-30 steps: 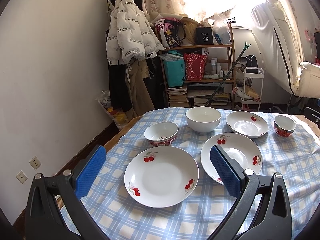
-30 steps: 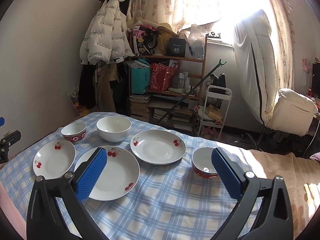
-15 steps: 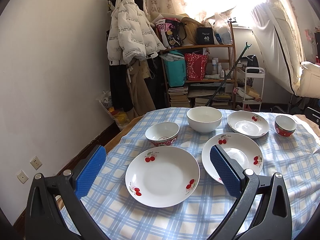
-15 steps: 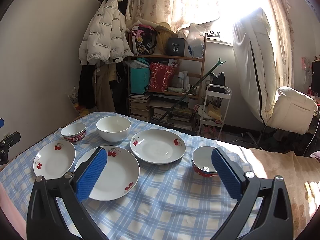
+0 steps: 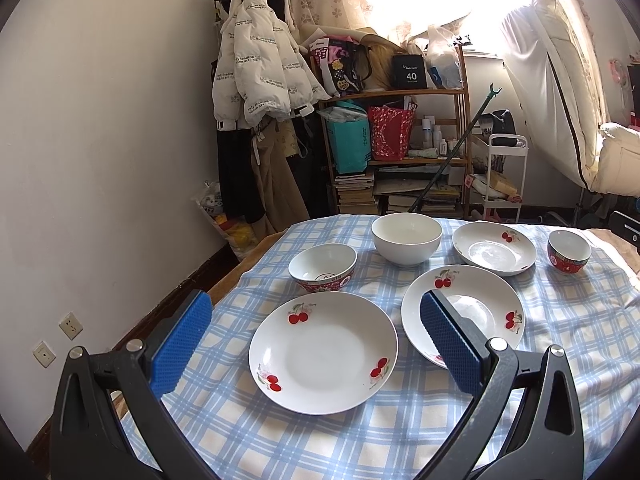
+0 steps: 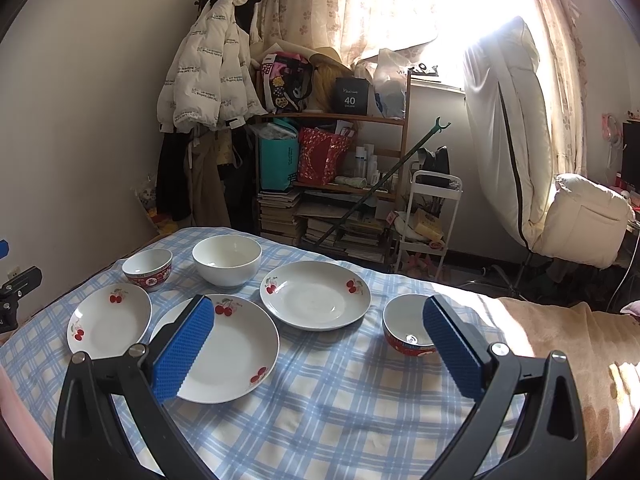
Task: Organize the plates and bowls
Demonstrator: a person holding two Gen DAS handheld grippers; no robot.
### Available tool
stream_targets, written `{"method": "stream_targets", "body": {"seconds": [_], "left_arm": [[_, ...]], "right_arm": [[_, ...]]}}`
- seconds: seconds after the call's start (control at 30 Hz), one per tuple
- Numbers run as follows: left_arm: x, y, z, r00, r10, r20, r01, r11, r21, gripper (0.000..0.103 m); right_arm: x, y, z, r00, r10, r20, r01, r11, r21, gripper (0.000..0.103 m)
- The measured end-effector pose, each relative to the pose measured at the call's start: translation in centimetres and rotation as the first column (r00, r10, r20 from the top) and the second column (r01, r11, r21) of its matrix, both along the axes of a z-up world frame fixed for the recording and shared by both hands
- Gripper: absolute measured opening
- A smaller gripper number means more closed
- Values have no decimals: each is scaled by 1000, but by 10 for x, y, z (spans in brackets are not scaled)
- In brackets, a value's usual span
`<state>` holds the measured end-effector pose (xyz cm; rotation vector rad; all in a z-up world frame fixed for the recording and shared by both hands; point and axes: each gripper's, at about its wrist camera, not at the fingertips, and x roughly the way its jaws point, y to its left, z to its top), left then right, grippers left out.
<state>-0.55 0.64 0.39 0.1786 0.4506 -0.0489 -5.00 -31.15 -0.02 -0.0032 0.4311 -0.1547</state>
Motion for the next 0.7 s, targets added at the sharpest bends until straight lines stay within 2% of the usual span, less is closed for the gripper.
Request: {"method": "stream_targets", "body": {"seconds": [0.7], "left_arm": [[-1, -1, 0, 1000, 0, -2, 0, 1000, 2, 102]], "right_arm": [[2, 0, -2, 1000, 8, -5, -8, 1000, 8, 103]]}}
